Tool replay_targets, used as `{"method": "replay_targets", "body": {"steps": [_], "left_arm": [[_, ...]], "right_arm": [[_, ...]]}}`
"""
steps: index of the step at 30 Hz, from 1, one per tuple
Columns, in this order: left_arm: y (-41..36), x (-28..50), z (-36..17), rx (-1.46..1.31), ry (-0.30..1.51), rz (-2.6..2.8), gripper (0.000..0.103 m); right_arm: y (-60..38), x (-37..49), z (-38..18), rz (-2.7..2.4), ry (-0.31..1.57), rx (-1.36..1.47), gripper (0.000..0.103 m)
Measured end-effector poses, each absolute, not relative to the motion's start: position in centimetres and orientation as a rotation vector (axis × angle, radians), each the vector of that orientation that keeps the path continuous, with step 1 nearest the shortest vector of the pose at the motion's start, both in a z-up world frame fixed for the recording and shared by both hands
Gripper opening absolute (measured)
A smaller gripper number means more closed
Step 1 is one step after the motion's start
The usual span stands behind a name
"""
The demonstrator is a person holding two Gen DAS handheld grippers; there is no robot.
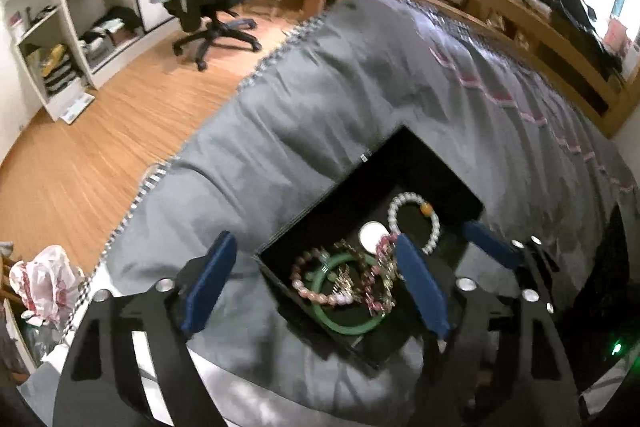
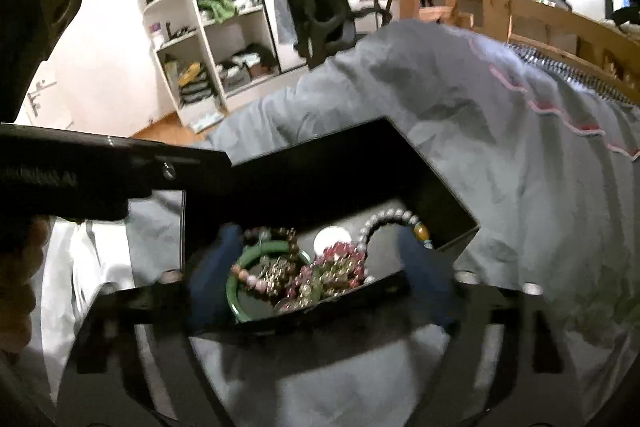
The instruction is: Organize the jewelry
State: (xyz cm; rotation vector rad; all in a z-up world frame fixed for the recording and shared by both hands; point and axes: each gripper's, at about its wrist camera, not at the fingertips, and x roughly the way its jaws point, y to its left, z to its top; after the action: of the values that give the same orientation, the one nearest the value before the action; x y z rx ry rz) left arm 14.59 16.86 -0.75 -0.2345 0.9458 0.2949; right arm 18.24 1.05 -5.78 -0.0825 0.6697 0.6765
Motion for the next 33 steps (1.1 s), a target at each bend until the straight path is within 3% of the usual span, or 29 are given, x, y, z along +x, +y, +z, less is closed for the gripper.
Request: {"method": "replay_targets", "body": {"steps": [3, 18, 33], "left_arm": [[17.6, 14.3, 0.3, -0.245, 0.926, 0.322, 0.091], [17.4, 8.5, 10.1, -0.141, 0.805, 0.304, 0.097], [14.6, 1.5, 5.6, -0.042, 0.849, 0.293, 0.097]], "right_arm": [[0.9, 18.1, -5.1, 0.638, 0.671, -0.087, 0.097], [-1.4, 13.6, 2.1, 0.478, 0.832, 0.011, 0.099], [-4.6, 6.3, 2.4, 0.414, 0.854, -0.014, 0.099]]}}
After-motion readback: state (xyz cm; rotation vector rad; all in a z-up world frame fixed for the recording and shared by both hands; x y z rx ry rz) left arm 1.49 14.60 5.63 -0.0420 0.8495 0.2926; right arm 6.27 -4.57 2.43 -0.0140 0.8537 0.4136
